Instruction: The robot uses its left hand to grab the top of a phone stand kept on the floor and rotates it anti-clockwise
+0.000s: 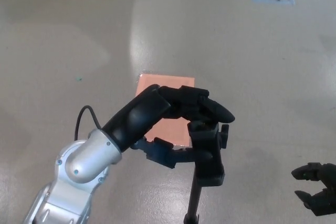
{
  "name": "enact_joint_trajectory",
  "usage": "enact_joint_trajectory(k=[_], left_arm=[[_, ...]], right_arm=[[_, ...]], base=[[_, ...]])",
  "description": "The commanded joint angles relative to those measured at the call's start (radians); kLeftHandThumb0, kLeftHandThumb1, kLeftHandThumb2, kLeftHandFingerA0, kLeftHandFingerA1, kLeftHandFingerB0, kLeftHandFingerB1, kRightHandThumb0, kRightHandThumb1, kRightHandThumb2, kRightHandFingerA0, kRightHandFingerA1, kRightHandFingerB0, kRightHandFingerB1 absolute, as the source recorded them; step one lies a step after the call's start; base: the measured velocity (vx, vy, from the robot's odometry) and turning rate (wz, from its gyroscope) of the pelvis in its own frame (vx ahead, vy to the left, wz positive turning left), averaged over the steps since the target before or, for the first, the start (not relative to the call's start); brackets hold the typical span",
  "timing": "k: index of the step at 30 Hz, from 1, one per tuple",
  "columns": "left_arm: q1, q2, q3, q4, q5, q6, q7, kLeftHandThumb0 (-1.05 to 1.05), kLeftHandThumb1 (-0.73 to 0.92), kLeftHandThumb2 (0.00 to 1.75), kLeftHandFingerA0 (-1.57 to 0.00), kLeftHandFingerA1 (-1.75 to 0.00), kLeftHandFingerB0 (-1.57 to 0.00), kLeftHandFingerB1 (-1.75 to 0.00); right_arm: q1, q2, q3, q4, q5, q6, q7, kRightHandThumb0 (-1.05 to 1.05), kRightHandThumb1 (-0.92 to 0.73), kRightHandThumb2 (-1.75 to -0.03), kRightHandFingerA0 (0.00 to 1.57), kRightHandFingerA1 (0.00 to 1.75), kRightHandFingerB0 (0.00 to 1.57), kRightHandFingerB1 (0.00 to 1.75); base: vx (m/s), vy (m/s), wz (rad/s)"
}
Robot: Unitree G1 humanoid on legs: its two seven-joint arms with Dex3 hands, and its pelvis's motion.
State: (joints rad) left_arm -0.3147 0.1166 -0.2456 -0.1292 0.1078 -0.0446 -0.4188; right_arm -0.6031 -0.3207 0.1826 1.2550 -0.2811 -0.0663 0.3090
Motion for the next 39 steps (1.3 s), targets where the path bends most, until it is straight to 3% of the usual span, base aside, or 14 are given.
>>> enact_joint_trajectory(k=[1,2,8,9,12,14,15,16,29,30,33,34,38,39], left_arm=[[-0.005,-0.027,0.027,-0.042,-0.096,0.134,-0.012,-0.17,0.74,0.64,-1.13,-0.69,-0.98,-0.59],[-0.005,-0.040,0.039,-0.047,-0.128,0.179,-0.014,-0.17,0.75,0.64,-1.13,-0.67,-0.99,-0.61],[-0.016,-0.081,0.084,-0.096,-0.197,0.383,0.003,-0.19,0.74,0.64,-1.14,-0.69,-0.98,-0.62],[-0.018,-0.085,0.089,-0.101,-0.205,0.405,0.003,-0.19,0.74,0.64,-1.14,-0.69,-0.96,-0.63],[-0.021,-0.089,0.098,-0.108,-0.214,0.435,0.002,-0.19,0.74,0.64,-1.14,-0.69,-0.96,-0.63],[-0.029,-0.111,0.121,-0.119,-0.244,0.515,0.013,-0.14,0.77,0.64,-1.15,-0.73,-0.94,-0.64],[-0.033,-0.118,0.128,-0.120,-0.254,0.539,0.016,-0.14,0.77,0.64,-1.15,-0.73,-0.94,-0.64],[-0.042,-0.129,0.140,-0.122,-0.269,0.579,0.022,-0.14,0.78,0.64,-1.16,-0.74,-0.94,-0.65],[-0.154,-0.156,0.217,-0.083,-0.322,0.782,0.019,-0.17,0.74,0.63,-1.11,-0.74,-0.89,-0.64],[-0.165,-0.161,0.225,-0.074,-0.331,0.798,0.019,-0.17,0.74,0.62,-1.10,-0.75,-0.89,-0.64],[-0.187,-0.173,0.242,-0.053,-0.348,0.832,0.021,-0.17,0.74,0.62,-1.10,-0.76,-0.89,-0.64],[-0.193,-0.179,0.249,-0.047,-0.352,0.847,0.026,-0.16,0.73,0.62,-1.11,-0.74,-0.90,-0.64],[-0.208,-0.195,0.267,-0.034,-0.365,0.889,0.035,-0.15,0.74,0.62,-1.10,-0.74,-0.89,-0.65],[-0.212,-0.200,0.273,-0.025,-0.368,0.901,0.036,-0.16,0.75,0.63,-1.09,-0.75,-0.89,-0.65]], right_arm=[[-0.014,-0.020,-0.001,0.006,-0.005,0.013,0.000,-0.36,-0.83,-0.65,0.44,0.42,0.21,0.30],[-0.015,-0.020,-0.002,0.007,-0.005,0.012,0.002,-0.45,-0.72,-0.80,0.38,0.48,0.17,0.37],[-0.022,-0.023,0.003,0.007,-0.011,0.003,0.008,-0.44,-0.72,-0.80,0.38,0.49,0.16,0.37],[-0.023,-0.023,0.001,0.008,-0.009,0.004,0.010,-0.36,-0.83,-0.65,0.45,0.43,0.20,0.30],[-0.025,-0.022,-0.003,0.008,-0.006,0.007,0.011,-0.36,-0.83,-0.65,0.45,0.43,0.20,0.30],[-0.028,-0.022,-0.004,0.008,-0.005,0.006,0.010,-0.30,-0.62,-1.01,0.38,0.59,0.07,0.44],[-0.029,-0.022,-0.004,0.008,-0.005,0.004,0.010,-0.30,-0.62,-1.01,0.38,0.59,0.07,0.44],[-0.032,-0.023,-0.006,0.008,-0.003,0.005,0.013,-0.43,-0.72,-0.79,0.37,0.48,0.16,0.37],[-0.042,-0.018,-0.012,0.007,0.003,0.019,0.016,-0.43,-0.72,-0.79,0.37,0.48,0.16,0.37],[-0.044,-0.019,-0.011,0.007,0.002,0.018,0.016,-0.36,-0.83,-0.65,0.45,0.43,0.20,0.30],[-0.050,-0.019,-0.007,0.007,-0.003,0.022,0.016,-0.36,-0.83,-0.65,0.45,0.43,0.21,0.30],[-0.052,-0.019,-0.006,0.008,-0.004,0.023,0.014,-0.30,-0.62,-1.01,0.38,0.59,0.08,0.45],[-0.054,-0.021,-0.006,0.008,-0.005,0.019,0.017,-0.30,-0.62,-1.01,0.38,0.59,0.08,0.45],[-0.057,-0.022,-0.002,0.008,-0.008,0.016,0.019,-0.36,-0.83,-0.65,0.45,0.43,0.21,0.30]], base=[[0.00,0.000,0.00],[0.00,0.000,0.00],[0.00,0.000,0.00],[0.00,0.000,0.00],[0.00,0.000,0.00],[0.00,0.000,0.00],[0.00,0.000,0.00],[0.00,0.000,0.00],[0.00,0.000,0.00],[0.00,0.000,0.00],[0.00,0.000,0.00],[0.00,0.000,0.00],[0.00,0.000,0.00],[0.00,0.000,0.00]])
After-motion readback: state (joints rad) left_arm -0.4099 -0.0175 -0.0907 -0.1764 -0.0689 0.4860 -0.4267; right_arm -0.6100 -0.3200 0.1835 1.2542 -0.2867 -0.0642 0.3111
